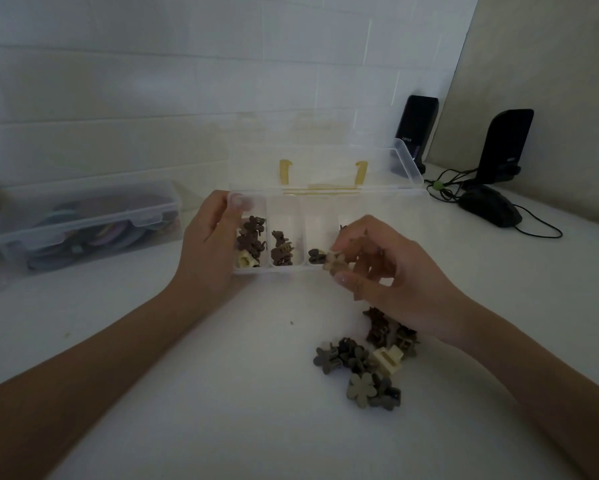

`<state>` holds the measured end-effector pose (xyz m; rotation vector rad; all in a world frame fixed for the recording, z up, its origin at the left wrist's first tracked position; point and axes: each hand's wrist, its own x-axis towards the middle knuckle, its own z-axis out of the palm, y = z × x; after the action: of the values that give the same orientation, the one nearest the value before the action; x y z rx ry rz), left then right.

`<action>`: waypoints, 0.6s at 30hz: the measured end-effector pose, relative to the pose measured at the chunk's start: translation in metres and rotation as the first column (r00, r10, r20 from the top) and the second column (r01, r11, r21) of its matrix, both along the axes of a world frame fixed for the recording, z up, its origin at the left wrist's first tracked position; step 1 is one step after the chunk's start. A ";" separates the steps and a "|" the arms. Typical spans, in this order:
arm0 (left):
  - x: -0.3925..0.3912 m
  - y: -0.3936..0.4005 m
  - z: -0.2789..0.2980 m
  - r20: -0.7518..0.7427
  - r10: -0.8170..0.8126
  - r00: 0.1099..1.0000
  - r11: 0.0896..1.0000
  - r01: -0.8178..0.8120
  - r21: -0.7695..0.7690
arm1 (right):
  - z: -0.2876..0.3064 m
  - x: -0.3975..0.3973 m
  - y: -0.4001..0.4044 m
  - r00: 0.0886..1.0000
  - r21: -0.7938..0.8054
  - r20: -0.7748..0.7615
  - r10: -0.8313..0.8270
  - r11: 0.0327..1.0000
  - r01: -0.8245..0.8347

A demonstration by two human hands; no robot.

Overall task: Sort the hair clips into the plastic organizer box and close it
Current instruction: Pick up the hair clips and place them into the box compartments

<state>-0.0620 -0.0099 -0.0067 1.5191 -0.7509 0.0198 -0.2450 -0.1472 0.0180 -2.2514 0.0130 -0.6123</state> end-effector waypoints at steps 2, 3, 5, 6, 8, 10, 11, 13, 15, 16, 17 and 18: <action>-0.001 -0.001 0.001 -0.010 0.015 1.000 1.000 -0.016 -0.012 | -0.001 0.000 0.000 0.998 -0.082 0.049 -0.042 0.996 0.046; -0.003 -0.002 0.002 0.002 0.027 1.000 0.999 -0.027 -0.017 | -0.001 0.000 0.000 0.996 -0.127 0.076 -0.055 0.990 0.064; -0.006 -0.004 0.003 0.034 0.045 0.998 0.999 -0.045 -0.019 | -0.001 0.002 0.001 0.989 -0.218 0.132 -0.066 0.971 0.094; -0.005 -0.004 0.003 0.041 0.049 0.998 0.999 -0.049 -0.018 | 0.000 0.003 0.001 0.985 -0.251 0.159 -0.069 0.962 0.108; -0.004 -0.003 0.003 0.031 0.038 0.999 0.999 -0.037 -0.028 | -0.001 0.008 0.003 0.975 -0.287 0.215 -0.058 0.950 0.120; -0.002 -0.003 0.003 0.016 0.031 0.999 0.999 -0.031 -0.031 | 0.000 0.013 0.007 0.972 -0.290 0.229 -0.045 0.950 0.112; -0.001 -0.003 0.003 0.009 0.034 0.999 0.999 -0.033 -0.032 | 0.002 0.016 0.010 0.976 -0.280 0.215 -0.042 0.954 0.103; -0.001 -0.004 0.002 -0.019 0.025 0.999 0.999 -0.026 -0.047 | 0.006 0.023 0.017 0.983 -0.260 0.175 -0.056 0.960 0.101; -0.001 -0.005 0.003 -0.028 -0.004 1.000 0.998 0.002 -0.055 | 0.011 0.033 0.025 0.983 -0.286 0.163 -0.091 0.949 0.135; -0.002 -0.004 0.004 -0.015 -0.015 1.000 0.998 0.015 -0.054 | 0.013 0.039 0.029 0.979 -0.314 0.172 -0.107 0.936 0.157; -0.003 -0.004 0.004 0.003 -0.023 1.000 0.998 0.023 -0.051 | 0.015 0.045 0.032 0.975 -0.335 0.188 -0.118 0.926 0.177; -0.004 -0.003 0.005 0.021 -0.027 0.999 0.998 0.028 -0.048 | 0.016 0.051 0.034 0.971 -0.341 0.203 -0.126 0.921 0.190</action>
<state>-0.0662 -0.0128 -0.0015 1.4644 -0.7823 0.0327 -0.1940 -0.1134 0.0338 -2.5545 -0.0057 -0.9684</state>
